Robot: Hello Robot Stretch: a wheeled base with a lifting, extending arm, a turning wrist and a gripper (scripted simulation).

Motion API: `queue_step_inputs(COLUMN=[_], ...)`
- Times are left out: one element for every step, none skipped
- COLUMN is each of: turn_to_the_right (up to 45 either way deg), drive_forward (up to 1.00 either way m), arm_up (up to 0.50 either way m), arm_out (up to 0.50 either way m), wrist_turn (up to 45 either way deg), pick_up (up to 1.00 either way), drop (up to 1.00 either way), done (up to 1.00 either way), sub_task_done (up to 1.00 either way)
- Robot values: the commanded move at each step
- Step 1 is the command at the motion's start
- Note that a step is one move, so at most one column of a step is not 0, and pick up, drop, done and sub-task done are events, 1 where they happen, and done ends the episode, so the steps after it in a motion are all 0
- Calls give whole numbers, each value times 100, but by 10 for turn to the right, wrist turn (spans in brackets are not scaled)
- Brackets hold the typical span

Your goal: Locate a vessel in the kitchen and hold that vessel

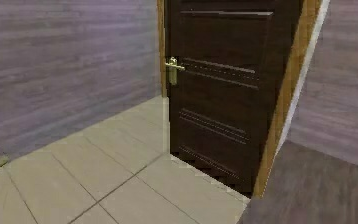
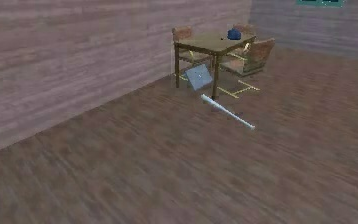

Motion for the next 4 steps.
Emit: queue_step_inputs(turn_to_the_right=[-210,0,-60,0], drive_forward=[0,100,0,50], arm_up=[0,0,0,0], arm_out=[0,0,0,0], wrist_turn=[0,0,0,0], pick_up=[0,0,0,0], drop=[0,0,0,0], done=[0,0,0,0], sub_task_done=[0,0,0,0])
